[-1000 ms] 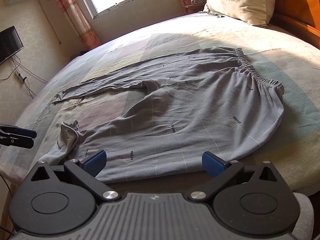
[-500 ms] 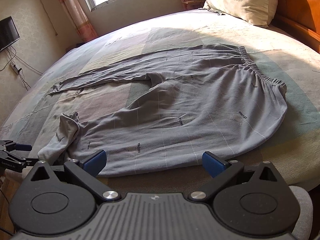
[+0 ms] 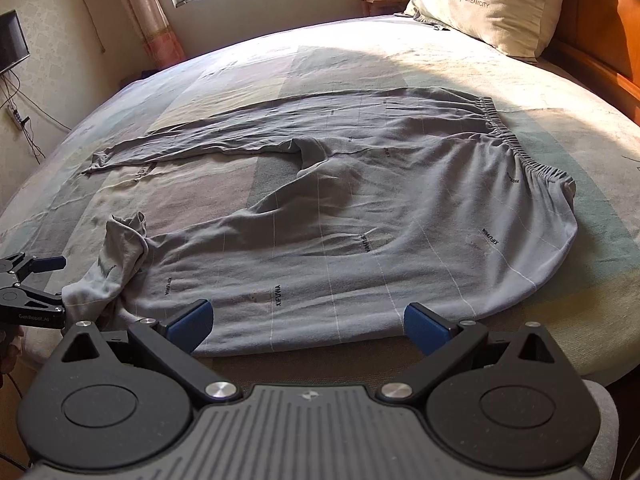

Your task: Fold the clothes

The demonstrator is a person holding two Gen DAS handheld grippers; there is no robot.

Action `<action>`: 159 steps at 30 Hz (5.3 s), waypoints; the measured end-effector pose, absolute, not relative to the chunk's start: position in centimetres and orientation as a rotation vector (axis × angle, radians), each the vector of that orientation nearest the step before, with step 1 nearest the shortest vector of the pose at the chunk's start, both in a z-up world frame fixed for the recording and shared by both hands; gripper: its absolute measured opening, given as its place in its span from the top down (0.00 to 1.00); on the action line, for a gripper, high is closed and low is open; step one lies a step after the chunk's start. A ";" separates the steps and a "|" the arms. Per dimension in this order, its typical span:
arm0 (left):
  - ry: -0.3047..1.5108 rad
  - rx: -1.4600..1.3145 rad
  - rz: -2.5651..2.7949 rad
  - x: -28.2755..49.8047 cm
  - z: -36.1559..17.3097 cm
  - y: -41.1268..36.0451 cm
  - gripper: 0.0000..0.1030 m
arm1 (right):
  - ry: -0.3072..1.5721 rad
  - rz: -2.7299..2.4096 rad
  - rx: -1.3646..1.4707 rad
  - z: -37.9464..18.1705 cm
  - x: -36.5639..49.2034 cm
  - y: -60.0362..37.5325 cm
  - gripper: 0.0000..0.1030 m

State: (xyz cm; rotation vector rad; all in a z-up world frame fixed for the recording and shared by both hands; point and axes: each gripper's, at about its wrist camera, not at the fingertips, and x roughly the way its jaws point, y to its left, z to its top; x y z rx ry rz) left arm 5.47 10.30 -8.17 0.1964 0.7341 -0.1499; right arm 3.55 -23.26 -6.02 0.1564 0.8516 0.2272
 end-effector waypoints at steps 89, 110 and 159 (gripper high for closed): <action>0.615 0.609 0.543 -1.9 -8.0 24.9 0.00 | 0.953 0.291 0.077 -8.5 4.7 -18.5 0.00; 0.724 -0.213 0.284 -5.9 -4.8 29.7 0.01 | 0.983 0.326 0.042 -9.3 5.0 -16.8 0.00; 0.909 -0.053 -0.006 -3.0 -7.4 24.8 0.01 | 0.851 0.739 -0.175 -6.7 12.3 -1.2 0.00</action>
